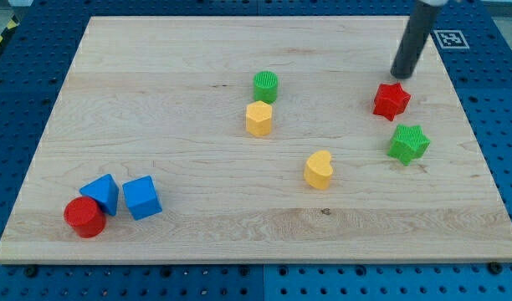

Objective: Move the red star to the top of the blue cube

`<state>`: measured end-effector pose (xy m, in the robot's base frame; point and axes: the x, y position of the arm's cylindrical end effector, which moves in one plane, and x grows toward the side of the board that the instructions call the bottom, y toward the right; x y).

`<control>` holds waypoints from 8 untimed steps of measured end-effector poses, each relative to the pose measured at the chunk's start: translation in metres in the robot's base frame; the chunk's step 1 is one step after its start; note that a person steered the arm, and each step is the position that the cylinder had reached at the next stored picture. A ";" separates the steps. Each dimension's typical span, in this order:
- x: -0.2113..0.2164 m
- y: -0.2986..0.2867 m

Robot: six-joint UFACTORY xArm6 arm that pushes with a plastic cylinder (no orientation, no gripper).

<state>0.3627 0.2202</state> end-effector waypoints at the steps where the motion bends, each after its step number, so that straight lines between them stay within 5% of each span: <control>1: 0.036 -0.001; 8: 0.051 -0.120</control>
<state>0.4132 0.1002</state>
